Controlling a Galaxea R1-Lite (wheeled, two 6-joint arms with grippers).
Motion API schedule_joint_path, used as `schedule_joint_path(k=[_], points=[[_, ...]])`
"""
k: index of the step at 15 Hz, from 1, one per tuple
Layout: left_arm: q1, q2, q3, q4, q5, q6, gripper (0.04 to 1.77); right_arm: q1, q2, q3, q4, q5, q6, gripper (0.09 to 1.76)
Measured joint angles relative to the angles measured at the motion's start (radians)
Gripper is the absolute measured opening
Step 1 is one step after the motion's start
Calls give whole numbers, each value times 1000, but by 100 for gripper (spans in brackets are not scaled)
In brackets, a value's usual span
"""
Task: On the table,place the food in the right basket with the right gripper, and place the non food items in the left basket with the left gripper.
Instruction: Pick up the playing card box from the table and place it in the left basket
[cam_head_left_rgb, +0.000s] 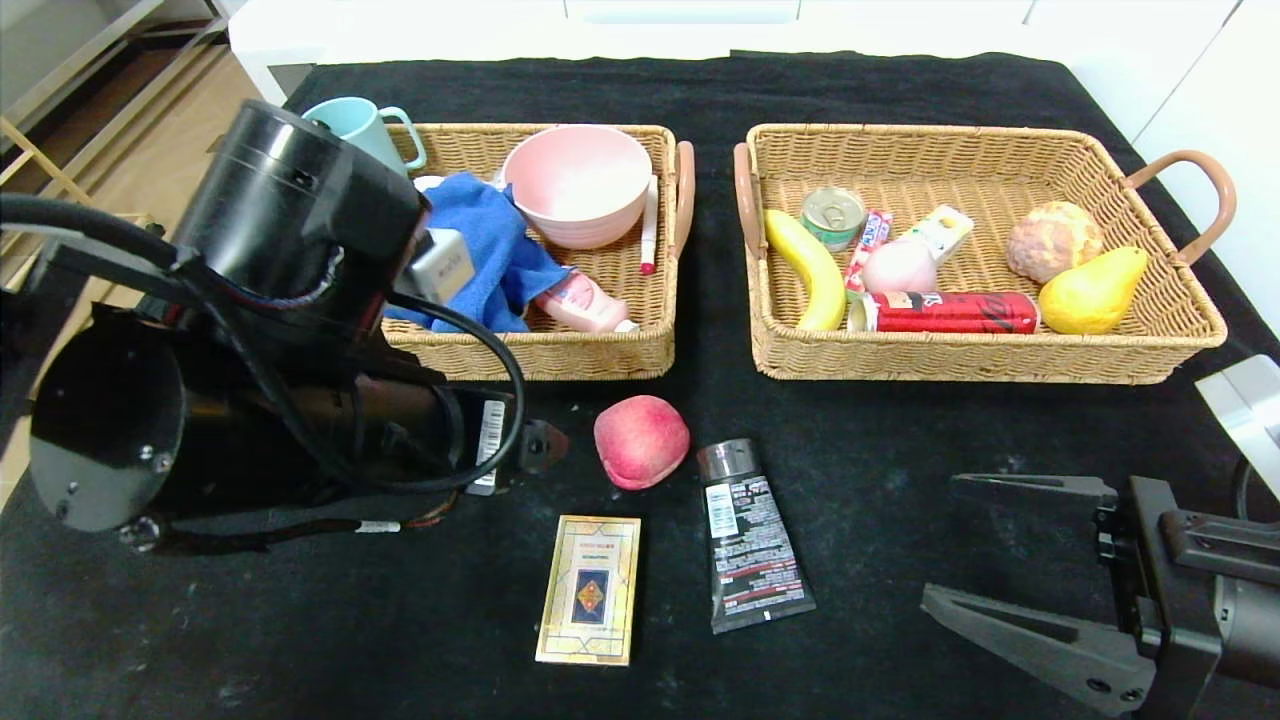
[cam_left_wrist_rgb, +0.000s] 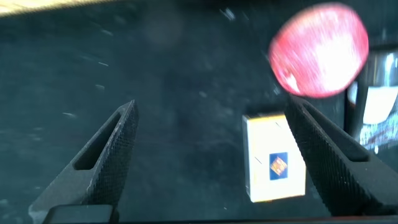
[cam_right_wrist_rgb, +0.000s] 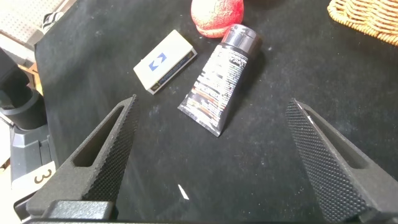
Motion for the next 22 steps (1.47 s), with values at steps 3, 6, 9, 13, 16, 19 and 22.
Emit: schedule_joint_path(k=[3, 6, 9, 13, 16, 19, 22], points=[[-67, 24, 36, -6, 10, -14, 170, 1, 2, 0, 0, 0, 0, 171], [-118, 44, 54, -5, 9, -70, 170, 1, 2, 1, 0, 0, 0, 171], [-162, 74, 75, -6, 12, -105, 170, 1, 2, 1, 0, 0, -1, 171], [-173, 110, 79, -7, 34, -160, 171, 1, 0, 1, 0, 0, -1, 171], [-183, 135, 81, -8, 40, -190, 171, 1, -1, 3, 0, 0, -1, 171], [-196, 156, 82, -9, 67, -203, 171, 2, -3, 4, -1, 0, -2, 171], [-207, 173, 86, -9, 67, -206, 172, 3, -4, 4, 0, 0, -3, 171]])
